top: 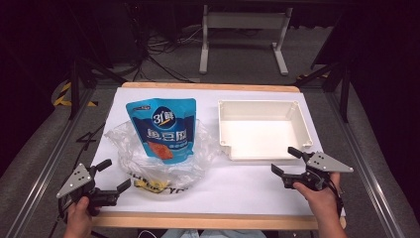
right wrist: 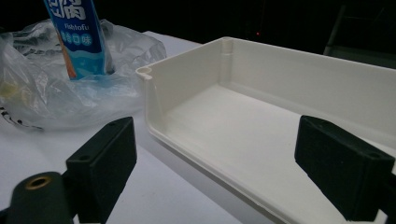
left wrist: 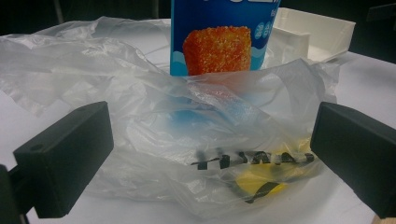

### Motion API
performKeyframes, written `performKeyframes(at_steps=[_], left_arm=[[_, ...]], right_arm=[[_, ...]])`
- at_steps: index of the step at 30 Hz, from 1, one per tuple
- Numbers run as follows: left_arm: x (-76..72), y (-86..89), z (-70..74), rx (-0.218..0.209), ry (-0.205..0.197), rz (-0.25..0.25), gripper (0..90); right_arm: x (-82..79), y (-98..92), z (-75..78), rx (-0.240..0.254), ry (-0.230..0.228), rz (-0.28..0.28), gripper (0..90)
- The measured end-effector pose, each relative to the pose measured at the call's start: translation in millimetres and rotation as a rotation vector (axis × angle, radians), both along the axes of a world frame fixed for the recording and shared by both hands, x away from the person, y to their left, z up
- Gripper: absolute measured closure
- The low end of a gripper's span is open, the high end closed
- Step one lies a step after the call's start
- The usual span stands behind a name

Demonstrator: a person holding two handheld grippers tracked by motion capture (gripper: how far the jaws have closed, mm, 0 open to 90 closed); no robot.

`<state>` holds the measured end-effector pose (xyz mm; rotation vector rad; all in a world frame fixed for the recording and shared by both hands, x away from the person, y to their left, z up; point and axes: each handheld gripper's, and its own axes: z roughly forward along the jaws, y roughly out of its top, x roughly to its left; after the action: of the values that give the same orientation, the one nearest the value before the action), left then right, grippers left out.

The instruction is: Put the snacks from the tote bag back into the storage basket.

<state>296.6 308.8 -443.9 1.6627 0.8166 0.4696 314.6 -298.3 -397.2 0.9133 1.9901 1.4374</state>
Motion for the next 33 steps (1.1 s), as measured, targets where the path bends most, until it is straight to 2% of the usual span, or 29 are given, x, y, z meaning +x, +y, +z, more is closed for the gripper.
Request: performKeyframes(at_steps=[4,7,12,15,18,21,24,28,31,33], left_arm=[[-0.4,-0.5,-0.1,0.006,0.0,0.001,0.2],[-0.6,-0.3,-0.1,0.007,0.0,0.003,0.2],[-0.2,-0.5,-0.6,0.007,0.005,0.008,0.2],[-0.3,-0.6,-0.6,0.007,0.005,0.008,0.2],[0.1,-0.8,-0.8,0.01,0.004,0.007,0.2],[-0.2,-1.2,-0.7,0.012,0.009,0.007,0.3],[0.2,-0.4,-1.0,0.01,0.006,0.007,0.2],[0.8,-0.3,-1.5,0.009,0.011,0.008,0.3],[0.4,-0.4,-1.3,0.006,0.01,0.006,0.3],[0.3,-0.3,-1.3,0.006,0.009,0.007,0.2]], right_arm=[[-1.3,5.7,10.2,-0.023,-0.002,0.027,12.4],[-2.9,9.1,21.9,-0.008,-0.004,0.045,11.5],[-3.1,15.0,43.2,-0.049,-0.002,0.039,10.8],[-1.8,16.7,53.6,-0.047,0.005,0.042,9.5],[-0.9,18.6,58.3,-0.035,0.007,0.059,9.6],[1.9,23.0,64.4,-0.056,-0.003,0.063,9.6],[5.4,24.1,68.2,-0.056,-0.005,0.053,9.6],[9.2,22.9,70.5,-0.054,0.015,0.039,7.9],[11.4,21.7,69.7,-0.043,0.049,0.047,6.8],[11.7,22.0,69.3,-0.044,0.044,0.052,6.8]])
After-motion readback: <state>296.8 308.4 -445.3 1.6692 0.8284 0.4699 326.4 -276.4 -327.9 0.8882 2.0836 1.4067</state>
